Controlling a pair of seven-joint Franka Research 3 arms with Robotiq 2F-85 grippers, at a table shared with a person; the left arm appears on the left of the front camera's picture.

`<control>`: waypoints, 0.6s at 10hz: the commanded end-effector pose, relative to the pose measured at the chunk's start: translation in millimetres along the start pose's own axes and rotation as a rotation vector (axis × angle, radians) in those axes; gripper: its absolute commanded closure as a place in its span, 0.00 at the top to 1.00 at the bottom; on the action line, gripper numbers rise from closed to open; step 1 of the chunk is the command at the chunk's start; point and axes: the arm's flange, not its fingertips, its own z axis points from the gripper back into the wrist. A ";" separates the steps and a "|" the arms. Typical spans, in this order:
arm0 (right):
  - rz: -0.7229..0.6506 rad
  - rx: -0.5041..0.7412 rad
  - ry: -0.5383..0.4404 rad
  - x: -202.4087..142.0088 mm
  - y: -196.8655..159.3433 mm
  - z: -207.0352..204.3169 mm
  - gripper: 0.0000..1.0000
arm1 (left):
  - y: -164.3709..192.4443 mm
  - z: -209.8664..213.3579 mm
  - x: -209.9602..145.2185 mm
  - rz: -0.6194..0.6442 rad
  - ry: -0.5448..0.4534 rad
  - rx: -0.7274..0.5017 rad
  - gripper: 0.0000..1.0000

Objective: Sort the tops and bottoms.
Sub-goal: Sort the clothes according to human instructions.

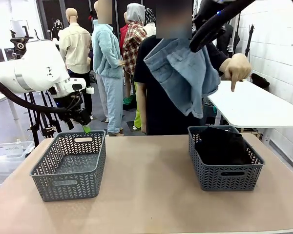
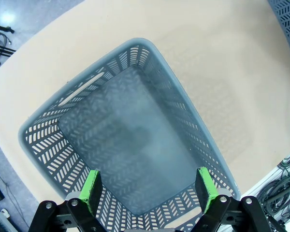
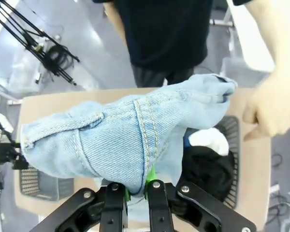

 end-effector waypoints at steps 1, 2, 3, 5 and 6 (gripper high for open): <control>-0.034 -0.004 0.113 -30.1 -26.2 -27.1 0.00 | 0.7 1.0 0.3 0.005 -0.005 -0.010 1.00; -0.065 -0.011 0.152 -48.6 -39.6 -37.3 0.00 | 0.7 1.0 0.3 0.005 -0.005 -0.010 1.00; -0.103 -0.046 0.182 -65.9 -59.9 -46.0 0.00 | 0.7 1.0 0.3 0.005 -0.005 -0.010 1.00; -0.205 -0.109 0.206 -92.6 -109.3 -52.1 0.00 | 0.7 1.0 0.3 0.005 -0.005 -0.010 1.00; -0.211 -0.153 0.197 -99.8 -124.1 -52.7 0.00 | 0.7 1.0 0.3 0.005 -0.005 -0.010 1.00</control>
